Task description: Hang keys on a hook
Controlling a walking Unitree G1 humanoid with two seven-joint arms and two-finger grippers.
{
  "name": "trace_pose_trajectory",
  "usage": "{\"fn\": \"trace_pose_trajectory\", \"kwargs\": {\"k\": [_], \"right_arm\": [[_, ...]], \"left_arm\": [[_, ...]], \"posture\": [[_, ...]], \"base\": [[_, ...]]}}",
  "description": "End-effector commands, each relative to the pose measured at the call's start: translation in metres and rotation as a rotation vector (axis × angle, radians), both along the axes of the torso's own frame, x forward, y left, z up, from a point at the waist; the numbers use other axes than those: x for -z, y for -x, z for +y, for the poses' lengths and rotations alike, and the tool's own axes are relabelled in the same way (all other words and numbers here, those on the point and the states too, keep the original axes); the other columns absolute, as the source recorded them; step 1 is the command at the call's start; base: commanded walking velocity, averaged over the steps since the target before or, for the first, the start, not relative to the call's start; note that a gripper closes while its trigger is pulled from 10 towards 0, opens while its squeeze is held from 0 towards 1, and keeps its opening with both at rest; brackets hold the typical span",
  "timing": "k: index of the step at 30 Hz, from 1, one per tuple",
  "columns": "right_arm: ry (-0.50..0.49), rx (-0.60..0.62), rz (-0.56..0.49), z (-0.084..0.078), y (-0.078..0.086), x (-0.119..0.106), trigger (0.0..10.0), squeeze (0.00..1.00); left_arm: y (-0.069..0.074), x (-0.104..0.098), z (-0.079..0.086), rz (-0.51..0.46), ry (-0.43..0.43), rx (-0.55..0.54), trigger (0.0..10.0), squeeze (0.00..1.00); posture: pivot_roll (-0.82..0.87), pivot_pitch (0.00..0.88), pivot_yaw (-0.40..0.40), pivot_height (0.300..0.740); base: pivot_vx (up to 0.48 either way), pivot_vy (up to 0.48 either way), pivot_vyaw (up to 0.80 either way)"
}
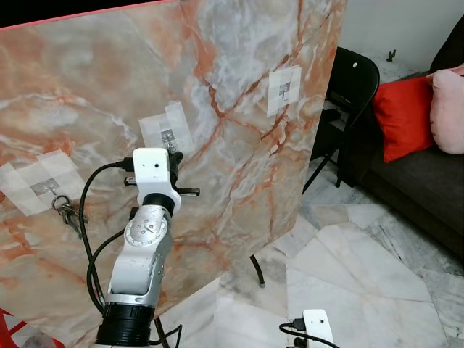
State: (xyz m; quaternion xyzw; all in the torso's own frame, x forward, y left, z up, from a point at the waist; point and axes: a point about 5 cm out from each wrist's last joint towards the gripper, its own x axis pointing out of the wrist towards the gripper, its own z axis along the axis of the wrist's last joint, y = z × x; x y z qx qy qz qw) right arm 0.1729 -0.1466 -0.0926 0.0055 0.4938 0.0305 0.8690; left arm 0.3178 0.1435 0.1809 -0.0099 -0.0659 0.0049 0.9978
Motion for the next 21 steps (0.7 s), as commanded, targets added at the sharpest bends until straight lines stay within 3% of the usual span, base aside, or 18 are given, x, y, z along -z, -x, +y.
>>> {"fn": "trace_pose_trajectory", "kwargs": {"k": [1,21], "right_arm": [[-0.005,0.008,0.007,0.0013,0.0002,0.0002,10.0,0.00],[-0.007,0.008,0.007,0.0020,0.0003,0.0003,10.0,0.00]], "left_arm": [[-0.0027,-0.0019,-0.0029,0.003,-0.022,0.001,10.0,0.00],[-0.0077,-0.0034,-0.0055,0.008,-0.052,-0.032,10.0,0.00]], "posture": [[0.01,0.000,-0.010,0.740],[0.01,0.000,-0.007,0.740]], "base": [[0.000,0.000,0.00],[0.000,0.000,0.00]]}}
